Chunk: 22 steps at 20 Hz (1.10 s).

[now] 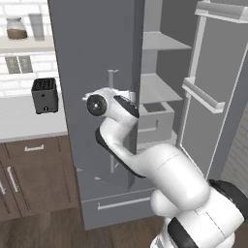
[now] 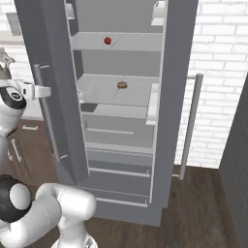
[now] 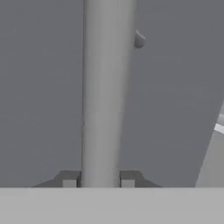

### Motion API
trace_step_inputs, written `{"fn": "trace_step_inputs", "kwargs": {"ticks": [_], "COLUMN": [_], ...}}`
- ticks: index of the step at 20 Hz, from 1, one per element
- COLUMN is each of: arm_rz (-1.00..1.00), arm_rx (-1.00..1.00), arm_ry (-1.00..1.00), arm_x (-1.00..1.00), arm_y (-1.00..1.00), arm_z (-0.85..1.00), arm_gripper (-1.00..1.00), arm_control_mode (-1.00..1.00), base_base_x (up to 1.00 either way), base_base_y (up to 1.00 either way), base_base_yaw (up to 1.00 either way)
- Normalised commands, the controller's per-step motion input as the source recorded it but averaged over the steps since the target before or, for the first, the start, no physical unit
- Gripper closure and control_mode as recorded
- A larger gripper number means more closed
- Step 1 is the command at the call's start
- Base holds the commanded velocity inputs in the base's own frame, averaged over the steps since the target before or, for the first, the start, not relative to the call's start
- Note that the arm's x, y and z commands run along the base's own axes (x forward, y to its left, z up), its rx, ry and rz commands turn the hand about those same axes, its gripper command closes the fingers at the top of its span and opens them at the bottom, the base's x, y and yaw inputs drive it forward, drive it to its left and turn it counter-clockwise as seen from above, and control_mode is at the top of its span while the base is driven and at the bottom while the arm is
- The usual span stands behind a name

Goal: Take the strawberry from the fridge and place it on top of the pancake, located on the dining counter.

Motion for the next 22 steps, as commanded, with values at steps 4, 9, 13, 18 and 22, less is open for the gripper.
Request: {"fn": "trace_step_inputs", "kwargs": {"ticks": [4,9,13,18,22], "arm_rz": [-0.24,-0.16,-0.05,-0.15,-0.06], "arm_rx": [0.0,0.0,0.02,0.02,0.14], "arm_ry": [-0.09,-0.08,-0.02,0.08,0.0], "arm_x": [-0.66,-0.48,-0.03,0.0,0.02], "arm_y": [0.96,0.7,0.15,0.43,0.25], "arm_z": [-0.22,-0.08,-0.16,-0.11,-0.09], "arm_gripper": [1.0,-1.0,-1.0,-1.0,-1.0], "arm_control_mode": [-1.0,-1.0,-1.0,-1.0,-1.0], "base_base_x": [0.0,0.0,0.0,0.0,0.0], "base_base_y": [0.0,0.0,0.0,0.0,0.0], "base_base_yaw": [0.0,0.0,0.0,0.0,0.0]}}
